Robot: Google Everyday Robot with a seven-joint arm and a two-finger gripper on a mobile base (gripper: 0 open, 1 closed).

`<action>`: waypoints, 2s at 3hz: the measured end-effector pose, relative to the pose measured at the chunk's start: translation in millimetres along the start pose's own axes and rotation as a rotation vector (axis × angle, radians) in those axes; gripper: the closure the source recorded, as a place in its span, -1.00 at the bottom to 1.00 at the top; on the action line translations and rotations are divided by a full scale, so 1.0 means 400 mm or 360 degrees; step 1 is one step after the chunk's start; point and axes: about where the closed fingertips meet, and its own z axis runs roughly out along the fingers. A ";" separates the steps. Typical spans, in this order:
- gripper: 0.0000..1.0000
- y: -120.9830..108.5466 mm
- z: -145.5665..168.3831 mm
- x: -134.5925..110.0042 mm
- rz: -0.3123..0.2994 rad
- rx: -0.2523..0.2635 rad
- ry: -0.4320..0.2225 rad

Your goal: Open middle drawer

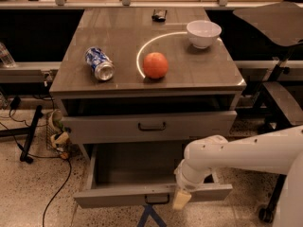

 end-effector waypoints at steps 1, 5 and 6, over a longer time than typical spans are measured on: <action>-0.03 -0.065 -0.032 -0.014 0.0025 0.0108 -0.0049; 1.00 -0.164 0.168 0.065 0.0147 0.0095 -0.0194; 1.00 -0.128 0.180 0.079 0.0172 0.0060 -0.0184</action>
Offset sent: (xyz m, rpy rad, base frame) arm 0.1070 -0.0060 -0.0068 0.0906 -0.1839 -0.0771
